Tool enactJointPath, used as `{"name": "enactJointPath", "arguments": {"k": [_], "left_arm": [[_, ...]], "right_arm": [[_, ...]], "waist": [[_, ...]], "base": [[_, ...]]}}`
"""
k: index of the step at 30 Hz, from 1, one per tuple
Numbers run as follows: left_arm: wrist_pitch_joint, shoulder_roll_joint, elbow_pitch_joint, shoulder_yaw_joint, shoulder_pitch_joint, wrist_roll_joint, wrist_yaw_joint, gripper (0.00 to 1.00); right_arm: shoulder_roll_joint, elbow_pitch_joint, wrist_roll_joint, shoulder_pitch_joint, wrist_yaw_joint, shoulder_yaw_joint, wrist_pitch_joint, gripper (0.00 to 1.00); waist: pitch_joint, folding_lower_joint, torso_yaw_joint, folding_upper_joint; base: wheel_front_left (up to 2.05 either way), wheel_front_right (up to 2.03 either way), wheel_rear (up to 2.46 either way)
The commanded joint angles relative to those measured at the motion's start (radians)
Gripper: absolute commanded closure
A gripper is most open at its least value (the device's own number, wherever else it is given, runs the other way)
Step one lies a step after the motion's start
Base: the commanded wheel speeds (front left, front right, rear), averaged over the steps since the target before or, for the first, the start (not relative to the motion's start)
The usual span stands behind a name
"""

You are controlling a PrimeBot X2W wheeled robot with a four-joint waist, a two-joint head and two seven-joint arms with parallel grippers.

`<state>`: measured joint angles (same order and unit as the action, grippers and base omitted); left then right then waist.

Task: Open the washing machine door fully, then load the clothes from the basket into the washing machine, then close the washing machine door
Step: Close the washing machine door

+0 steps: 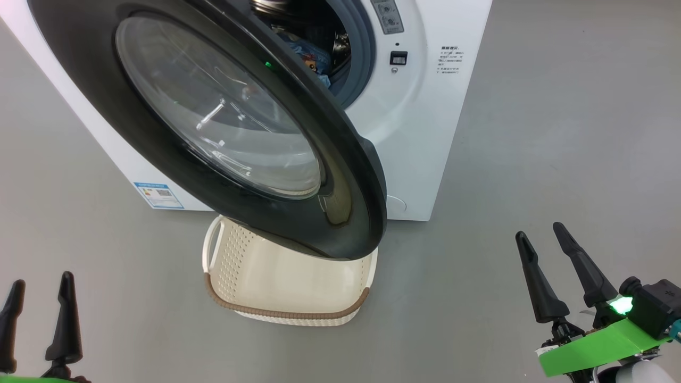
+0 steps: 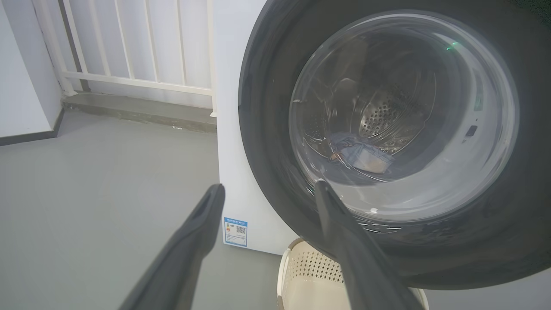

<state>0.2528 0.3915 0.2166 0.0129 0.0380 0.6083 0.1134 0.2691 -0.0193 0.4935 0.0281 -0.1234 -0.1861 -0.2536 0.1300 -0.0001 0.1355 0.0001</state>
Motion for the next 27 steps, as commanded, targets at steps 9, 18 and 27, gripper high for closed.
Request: {"name": "enactJointPath", "arguments": {"k": [9,18,27], "left_arm": [[0.009,0.012,-0.024,0.067,0.009,-0.038,0.015,0.00],[0.009,0.004,-0.029,0.052,0.009,-0.044,0.017,0.00],[0.009,-0.018,-0.046,0.049,0.009,-0.056,0.017,0.00]], "right_arm": [[0.022,0.031,0.007,0.021,-0.007,-0.052,-0.008,0.23],[0.022,0.052,0.012,0.060,-0.007,-0.181,-0.008,1.00],[-0.004,0.022,0.025,0.137,-0.007,-0.372,-0.008,1.00]], "waist": [[-0.004,0.0001,0.007,-0.0001],[-0.007,0.0001,0.021,-0.0001],[0.006,0.0001,0.053,-0.0001]], "base": [[0.00,0.00,0.00],[0.00,0.00,0.00],[0.00,0.00,0.00]]}}
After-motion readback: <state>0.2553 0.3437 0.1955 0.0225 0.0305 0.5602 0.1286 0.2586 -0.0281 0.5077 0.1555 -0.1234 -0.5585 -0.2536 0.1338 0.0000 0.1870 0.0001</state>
